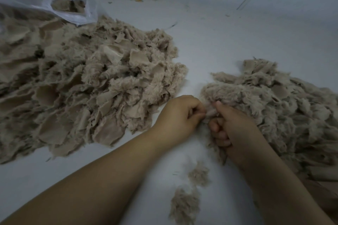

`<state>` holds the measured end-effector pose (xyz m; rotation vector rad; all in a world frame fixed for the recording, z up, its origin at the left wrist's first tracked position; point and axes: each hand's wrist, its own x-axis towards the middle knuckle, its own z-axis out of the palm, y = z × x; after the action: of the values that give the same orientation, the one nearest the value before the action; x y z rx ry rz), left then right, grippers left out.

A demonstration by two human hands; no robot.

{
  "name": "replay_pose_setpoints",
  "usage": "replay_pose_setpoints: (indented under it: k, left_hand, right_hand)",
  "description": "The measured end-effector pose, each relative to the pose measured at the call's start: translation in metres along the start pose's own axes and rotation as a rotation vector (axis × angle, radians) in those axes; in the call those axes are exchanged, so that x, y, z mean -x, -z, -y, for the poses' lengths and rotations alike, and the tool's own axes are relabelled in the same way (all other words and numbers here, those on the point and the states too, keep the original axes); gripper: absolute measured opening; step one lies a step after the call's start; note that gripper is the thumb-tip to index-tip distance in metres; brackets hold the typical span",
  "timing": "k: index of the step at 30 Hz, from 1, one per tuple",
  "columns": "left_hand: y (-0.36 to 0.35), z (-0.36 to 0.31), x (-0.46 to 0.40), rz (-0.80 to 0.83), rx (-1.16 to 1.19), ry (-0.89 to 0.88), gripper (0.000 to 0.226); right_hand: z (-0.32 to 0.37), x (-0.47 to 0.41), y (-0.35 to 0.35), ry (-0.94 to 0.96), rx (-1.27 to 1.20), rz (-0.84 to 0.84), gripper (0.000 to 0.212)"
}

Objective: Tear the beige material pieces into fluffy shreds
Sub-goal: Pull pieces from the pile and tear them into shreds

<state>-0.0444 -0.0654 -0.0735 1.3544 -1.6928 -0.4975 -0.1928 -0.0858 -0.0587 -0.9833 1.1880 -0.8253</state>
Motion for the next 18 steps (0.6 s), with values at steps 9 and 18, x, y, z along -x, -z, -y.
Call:
replay_pose_setpoints:
  k: [9,18]
  left_hand:
    - [0.022,-0.004,0.003,0.272,0.208,0.159,0.024]
    - [0.007,-0.003,-0.003,-0.06,-0.124,0.114,0.019]
  right_hand:
    - [0.001,-0.005,0.002,-0.056,-0.119,-0.019,0.027]
    - [-0.002,-0.002,-0.002,0.026,-0.034,-0.015,0.027]
